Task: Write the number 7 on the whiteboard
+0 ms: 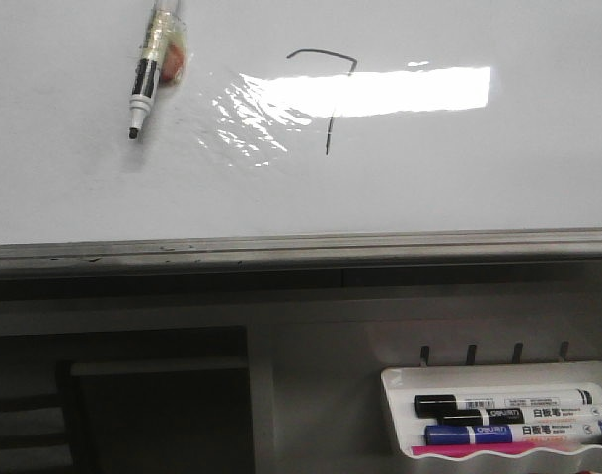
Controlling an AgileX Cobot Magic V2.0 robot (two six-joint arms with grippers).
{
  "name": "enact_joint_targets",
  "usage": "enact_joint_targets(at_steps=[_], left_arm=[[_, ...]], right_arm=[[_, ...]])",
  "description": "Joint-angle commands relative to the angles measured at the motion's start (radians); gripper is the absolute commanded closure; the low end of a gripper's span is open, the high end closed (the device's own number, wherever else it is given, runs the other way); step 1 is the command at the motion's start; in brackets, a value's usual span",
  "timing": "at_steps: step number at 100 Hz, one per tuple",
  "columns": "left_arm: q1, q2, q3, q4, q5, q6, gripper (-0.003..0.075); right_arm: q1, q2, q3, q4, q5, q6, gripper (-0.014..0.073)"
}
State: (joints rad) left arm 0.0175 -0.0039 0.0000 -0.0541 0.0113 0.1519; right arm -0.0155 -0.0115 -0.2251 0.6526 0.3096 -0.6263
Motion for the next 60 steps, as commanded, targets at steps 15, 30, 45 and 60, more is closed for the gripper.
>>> enact_joint_targets(at_steps=[15,30,45,60], left_arm=[[0.001,-0.031,0.035,-0.009,-0.071,-0.008,0.0741],[0.001,-0.031,0.035,-0.009,-0.071,-0.008,0.0741],[0.001,-0.031,0.035,-0.009,-0.071,-0.008,0.0741],[0.001,-0.031,0.035,-0.009,-0.071,-0.008,0.0741]], right_arm=[[-0.009,-0.011,0.064,-0.616,-0.185,0.48,0.0657],[0.031,-0.011,0.16,-0.666,-0.265,0.48,0.0657],[0.067,-0.011,0.247,-0.68,-0.295,0.48,0.0657],[0.079,-0.019,0.266,-0.68,-0.26,0.48,0.0657]])
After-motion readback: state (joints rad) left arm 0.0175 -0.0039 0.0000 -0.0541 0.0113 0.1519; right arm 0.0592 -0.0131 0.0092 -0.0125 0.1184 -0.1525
